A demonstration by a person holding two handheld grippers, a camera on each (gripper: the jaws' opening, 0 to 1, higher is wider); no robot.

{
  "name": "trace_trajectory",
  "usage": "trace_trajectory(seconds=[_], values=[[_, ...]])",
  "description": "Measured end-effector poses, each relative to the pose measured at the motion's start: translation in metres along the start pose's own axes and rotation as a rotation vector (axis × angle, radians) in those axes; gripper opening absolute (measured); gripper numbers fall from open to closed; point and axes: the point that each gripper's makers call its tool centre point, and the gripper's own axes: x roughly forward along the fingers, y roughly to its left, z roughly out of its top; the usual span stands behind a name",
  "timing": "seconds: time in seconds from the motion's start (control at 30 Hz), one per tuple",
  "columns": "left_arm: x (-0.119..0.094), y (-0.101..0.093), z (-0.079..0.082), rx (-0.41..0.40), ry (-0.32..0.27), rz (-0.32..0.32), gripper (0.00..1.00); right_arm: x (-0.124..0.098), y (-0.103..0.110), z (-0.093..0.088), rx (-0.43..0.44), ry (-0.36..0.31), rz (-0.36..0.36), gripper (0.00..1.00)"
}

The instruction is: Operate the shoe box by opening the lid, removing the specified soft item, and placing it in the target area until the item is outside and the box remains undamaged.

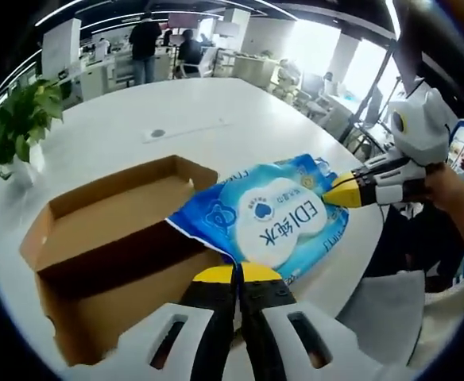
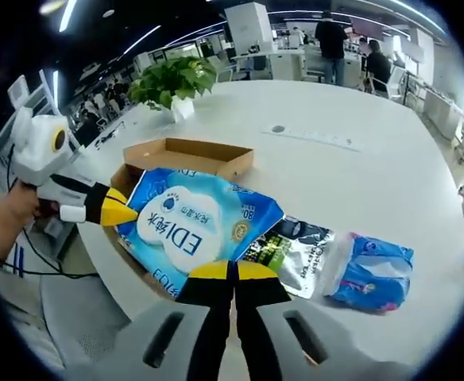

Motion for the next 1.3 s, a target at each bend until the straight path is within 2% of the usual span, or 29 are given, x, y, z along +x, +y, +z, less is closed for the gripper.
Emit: trace_trajectory(seconds=[0.3, 0.53, 1.03, 1.3], values=[[0.022, -0.023, 0.013, 0.029, 0.002, -0.038, 0.0, -0.01, -0.03, -0.008, 0.021, 0.009, -0.044, 0.0], [0.04, -0.032, 0.02, 0.011, 0.003, -0.068, 0.0, -0.009, -0.052, -0.011, 0.038, 0.011, -0.066, 0.0], [0.084, -0.029, 0.017, 0.048, 0.064, -0.08, 0.0, 0.014, -0.081, -0.023, 0.028, 0.055, -0.077, 0.0], [0.1, -0.027, 0.017, 0.152, 0.112, -0.064, 0.0, 0.03, -0.093, -0.027, -0.005, 0.093, -0.087, 0.0]])
